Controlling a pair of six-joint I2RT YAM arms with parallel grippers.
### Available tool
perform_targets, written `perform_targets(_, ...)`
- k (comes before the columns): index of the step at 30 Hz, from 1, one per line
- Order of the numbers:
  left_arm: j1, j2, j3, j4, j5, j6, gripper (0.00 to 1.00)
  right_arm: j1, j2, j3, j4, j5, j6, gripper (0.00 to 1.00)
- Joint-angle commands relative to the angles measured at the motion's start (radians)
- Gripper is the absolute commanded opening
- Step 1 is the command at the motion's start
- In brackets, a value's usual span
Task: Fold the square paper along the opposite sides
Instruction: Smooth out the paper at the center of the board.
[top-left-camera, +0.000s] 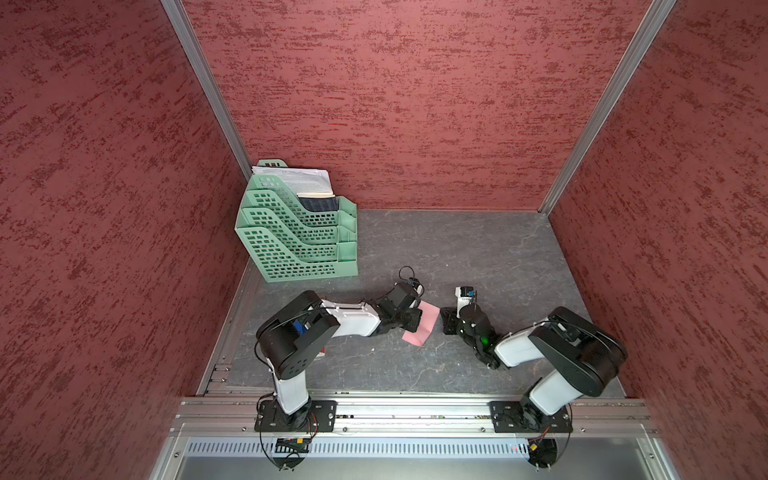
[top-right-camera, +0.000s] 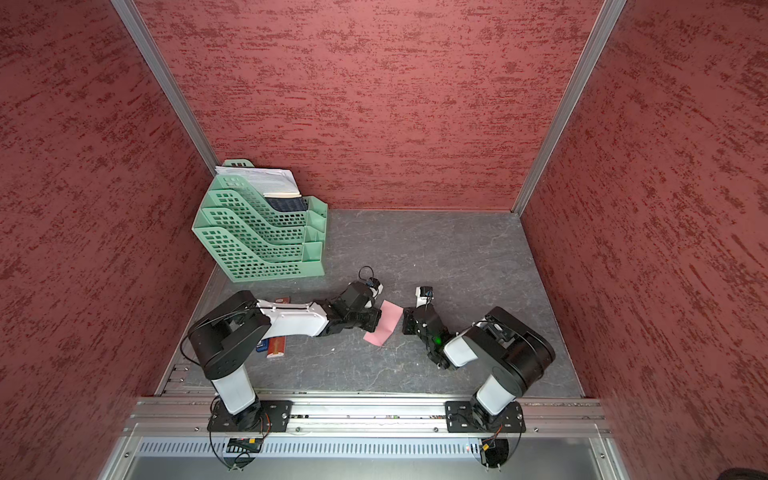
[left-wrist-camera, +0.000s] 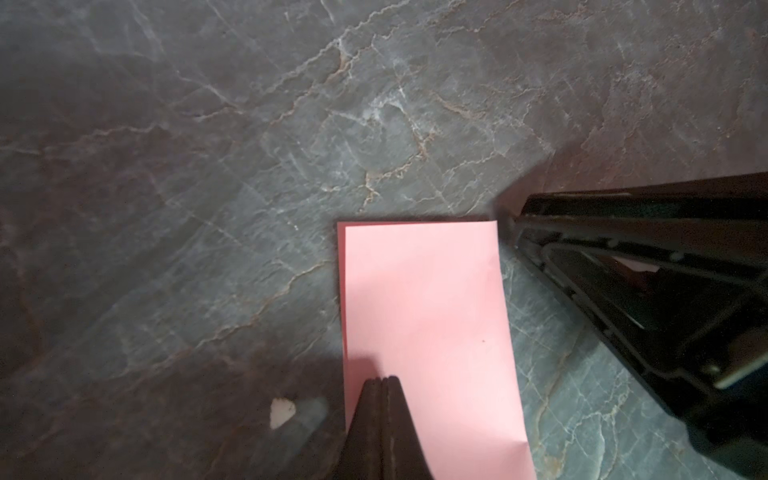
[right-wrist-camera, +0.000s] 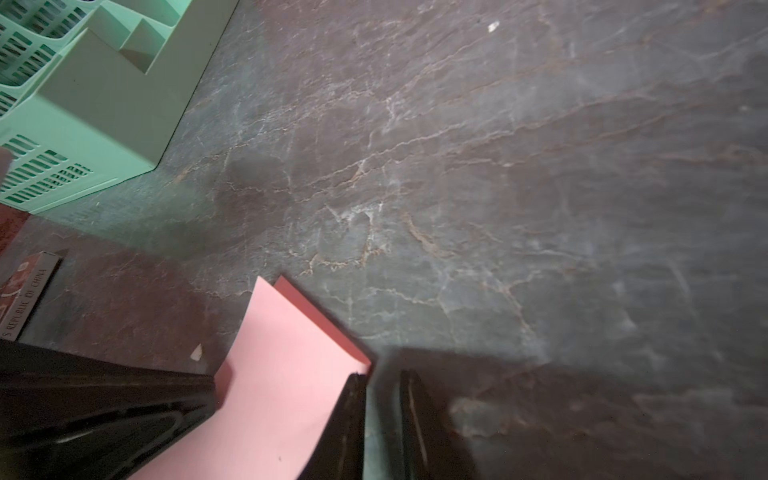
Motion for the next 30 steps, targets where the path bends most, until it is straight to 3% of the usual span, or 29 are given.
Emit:
perform_targets(1,-0.004,0.104,-0.069,-0.266,-0.004,-0.007,0.00,-0.040,-0.009,-0.008,-0.129,0.003,-0.040,0.20)
perform_targets(8,0.002,0.103,-0.071,-0.267,-0.013,-0.012,0.00,-0.039,-0.181,-0.058,-0.043,-0.108,-0.140,0.21)
perform_targets(19,0.008,0.107,-0.069,-0.268,-0.006,-0.013,0.00,-0.029,0.021,-0.003,0.109,-0.214,-0.117,0.09)
perform_targets(25,0.008,0.114,-0.066,-0.271,-0.004,-0.012,0.00,-0.029,-0.028,-0.020,0.077,-0.181,-0.124,0.00)
perform_targets(30,0.008,0.119,-0.062,-0.271,-0.003,-0.010,0.00,-0.026,-0.048,0.009,0.036,-0.194,-0.141,0.00)
